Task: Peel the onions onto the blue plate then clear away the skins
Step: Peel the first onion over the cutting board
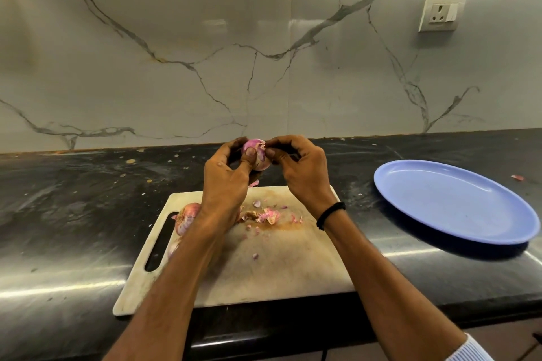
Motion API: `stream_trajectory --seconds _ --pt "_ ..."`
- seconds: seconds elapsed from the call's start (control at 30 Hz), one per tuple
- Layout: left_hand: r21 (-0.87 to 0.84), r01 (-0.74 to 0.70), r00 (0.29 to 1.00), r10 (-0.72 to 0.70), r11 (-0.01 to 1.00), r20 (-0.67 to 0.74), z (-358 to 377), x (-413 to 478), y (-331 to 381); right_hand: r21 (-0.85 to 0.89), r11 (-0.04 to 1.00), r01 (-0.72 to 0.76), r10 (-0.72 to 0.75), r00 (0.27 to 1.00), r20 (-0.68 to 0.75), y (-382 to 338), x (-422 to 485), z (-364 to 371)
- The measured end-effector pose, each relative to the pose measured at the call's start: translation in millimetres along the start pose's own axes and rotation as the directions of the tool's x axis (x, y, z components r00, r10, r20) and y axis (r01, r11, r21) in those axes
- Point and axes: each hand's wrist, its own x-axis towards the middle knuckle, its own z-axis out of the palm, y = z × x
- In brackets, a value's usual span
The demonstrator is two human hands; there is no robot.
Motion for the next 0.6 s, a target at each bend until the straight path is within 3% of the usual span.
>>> stream_trajectory --seconds 0.2,0.5,0.6 --pt "0.032 0.000 1.000 0.000 0.999 -0.013 -0.4 0.6 0.5 -0.004 1.000 -0.026 0.026 0.999 -0.045 -0.9 -0.6 1.9" --pt "0.170 -0.030 0.999 0.033 0.985 -0.016 2.3 0.2 -3.9 -0.289 0.945 0.150 -0.183 0.979 -0.092 5.2 -5.7 14.7" --pt "0.089 0.064 0.998 -0.062 0.994 -0.029 3.3 1.4 -8.1 -0.318 0.934 0.163 -0.187 0.981 -0.046 3.6 -7.4 17.8"
